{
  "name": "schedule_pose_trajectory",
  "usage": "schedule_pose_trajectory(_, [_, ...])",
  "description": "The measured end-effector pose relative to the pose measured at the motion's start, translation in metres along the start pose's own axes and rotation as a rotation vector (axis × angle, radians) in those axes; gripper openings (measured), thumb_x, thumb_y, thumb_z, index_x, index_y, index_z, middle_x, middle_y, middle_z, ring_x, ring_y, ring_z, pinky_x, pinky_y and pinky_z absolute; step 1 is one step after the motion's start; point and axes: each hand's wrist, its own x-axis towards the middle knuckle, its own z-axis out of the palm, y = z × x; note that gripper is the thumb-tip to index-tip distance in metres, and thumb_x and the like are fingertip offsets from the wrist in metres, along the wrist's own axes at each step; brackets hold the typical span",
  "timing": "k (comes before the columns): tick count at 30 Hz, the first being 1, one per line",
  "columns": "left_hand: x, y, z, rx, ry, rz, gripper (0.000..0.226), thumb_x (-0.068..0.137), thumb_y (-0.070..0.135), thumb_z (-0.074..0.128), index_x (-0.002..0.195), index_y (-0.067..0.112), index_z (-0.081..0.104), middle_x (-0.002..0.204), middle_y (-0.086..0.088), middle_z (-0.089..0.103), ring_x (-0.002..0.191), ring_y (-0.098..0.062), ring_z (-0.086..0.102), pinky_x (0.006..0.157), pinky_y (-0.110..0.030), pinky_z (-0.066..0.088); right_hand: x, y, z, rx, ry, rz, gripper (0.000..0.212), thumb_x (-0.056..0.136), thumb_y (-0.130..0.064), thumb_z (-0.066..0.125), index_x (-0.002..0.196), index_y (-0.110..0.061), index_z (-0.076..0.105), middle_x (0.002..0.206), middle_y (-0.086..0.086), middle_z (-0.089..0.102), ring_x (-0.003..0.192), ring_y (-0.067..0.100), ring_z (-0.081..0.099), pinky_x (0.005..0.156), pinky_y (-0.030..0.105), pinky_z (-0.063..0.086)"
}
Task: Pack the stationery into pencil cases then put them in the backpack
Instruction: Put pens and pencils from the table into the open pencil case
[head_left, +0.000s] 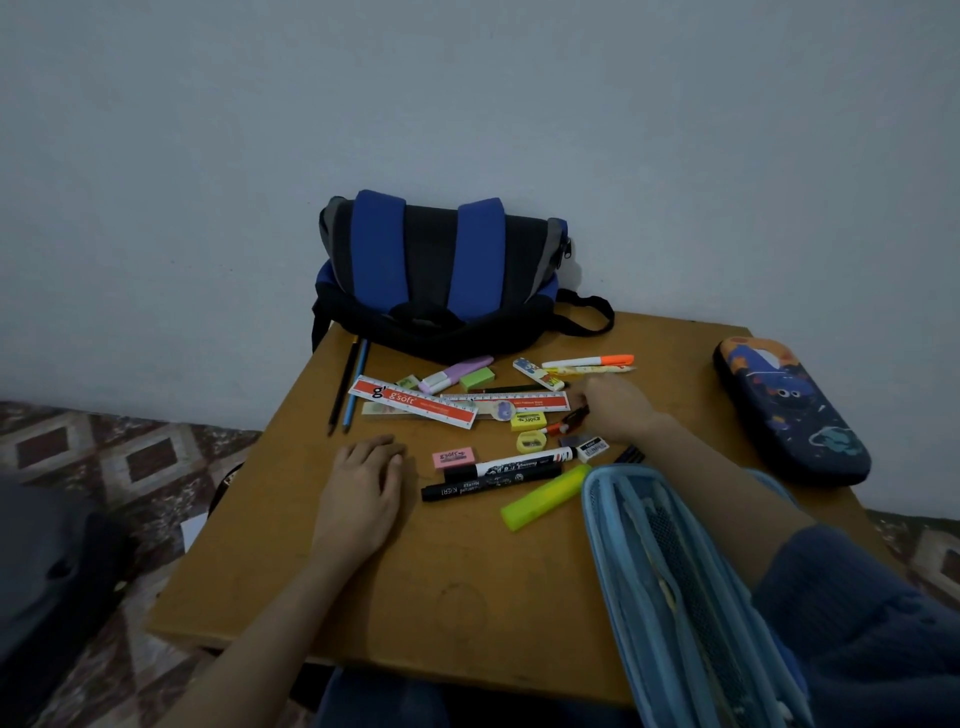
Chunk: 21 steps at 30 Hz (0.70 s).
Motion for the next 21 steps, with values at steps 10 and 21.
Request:
schedule_pose_trajectory(10, [-0.002,0.002,-0.001,-0.002,0.001,-0.005,0.035,0.098,0.027,0.04,0.129,0.016,0.053,0.135,0.001,0.05,0.129,-0.014,0.035,0.104,-0.027,0.03,-0.006,0.003,0.005,0.337,0.296,0.06,0.016,0.087,-0.004,0.056,0.098,-0.005,0.068,0.09,0.012,0.066,0.073,0.023,0.057,0.062,0.033,0.048])
schedule_pose_trajectory(21, [-0.002,0.047,-0.008,0.023,0.085,0.01,0.032,0.095,0.024,0.047,0.12,0.009,0.06,0.126,-0.009,0.053,0.119,-0.022,0.045,0.096,-0.034,0.04,-0.061,0.015,-0.04,0.964,0.498,0.196,0.017,0.096,-0.002,0.042,0.108,-0.004,0.054,0.08,0.007,0.059,0.052,0.014,0.059,0.051,0.026,0.056])
